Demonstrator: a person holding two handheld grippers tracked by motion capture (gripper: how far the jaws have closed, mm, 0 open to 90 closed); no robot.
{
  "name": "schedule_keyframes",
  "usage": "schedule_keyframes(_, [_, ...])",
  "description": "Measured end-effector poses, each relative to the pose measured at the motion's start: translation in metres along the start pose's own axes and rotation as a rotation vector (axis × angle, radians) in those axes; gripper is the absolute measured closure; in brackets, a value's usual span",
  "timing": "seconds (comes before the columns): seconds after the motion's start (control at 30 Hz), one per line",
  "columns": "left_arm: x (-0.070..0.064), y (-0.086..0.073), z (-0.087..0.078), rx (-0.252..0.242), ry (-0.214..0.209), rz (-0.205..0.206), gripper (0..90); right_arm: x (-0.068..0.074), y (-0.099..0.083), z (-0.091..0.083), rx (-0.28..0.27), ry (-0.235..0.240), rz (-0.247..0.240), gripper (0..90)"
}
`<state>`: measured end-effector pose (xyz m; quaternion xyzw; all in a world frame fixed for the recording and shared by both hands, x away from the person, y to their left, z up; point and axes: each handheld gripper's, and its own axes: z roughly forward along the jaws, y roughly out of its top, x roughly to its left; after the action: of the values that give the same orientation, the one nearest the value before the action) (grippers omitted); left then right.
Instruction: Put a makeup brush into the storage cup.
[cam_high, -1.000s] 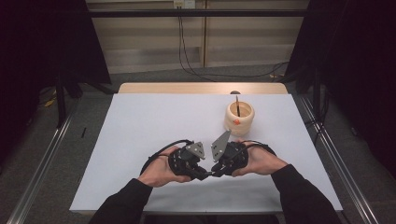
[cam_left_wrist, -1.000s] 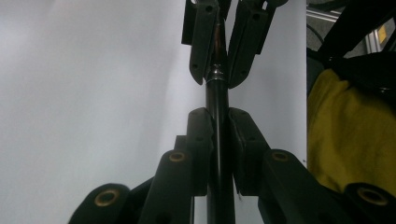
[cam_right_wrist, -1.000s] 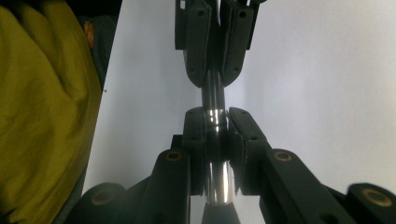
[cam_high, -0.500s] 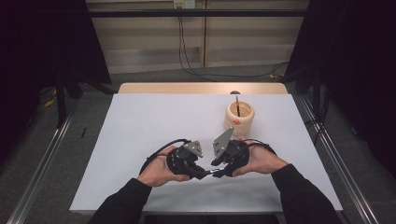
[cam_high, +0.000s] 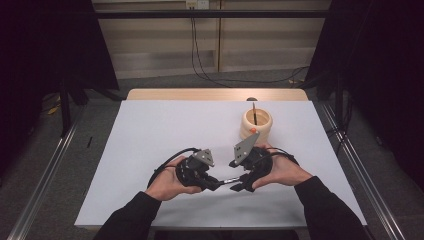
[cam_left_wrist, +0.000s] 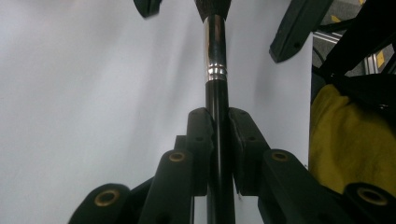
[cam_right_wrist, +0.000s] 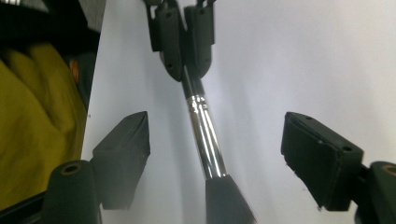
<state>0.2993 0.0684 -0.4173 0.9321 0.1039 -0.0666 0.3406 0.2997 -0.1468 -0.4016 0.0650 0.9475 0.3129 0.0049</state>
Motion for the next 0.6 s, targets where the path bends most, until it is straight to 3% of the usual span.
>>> schedule_keyframes(0.07, [0.001, 0.0, -0.002, 0.0, 0.002, 0.009, 79.7, -0.002, -0.002, -0.005, -0.041, -0.009, 0.012, 19.7])
schedule_keyframes(0.13, [-0.001, -0.001, -0.003, -0.024, 0.005, -0.011, 79.7, -0.001, -0.005, -0.009, -0.069, -0.012, 0.039, 17.7])
schedule_keyframes(0.3, [-0.003, -0.003, -0.006, -0.062, 0.007, -0.032, 79.6, 0.001, -0.017, -0.013, -0.11, -0.03, 0.066, 16.1])
schedule_keyframes(0.4, [-0.005, -0.005, -0.007, -0.063, 0.015, -0.023, 79.7, 0.001, -0.021, -0.014, -0.135, -0.044, 0.084, 14.2])
schedule_keyframes(0.6, [-0.005, -0.009, -0.007, -0.108, 0.017, -0.063, 79.7, 0.002, -0.026, -0.019, -0.23, -0.083, 0.124, 10.7])
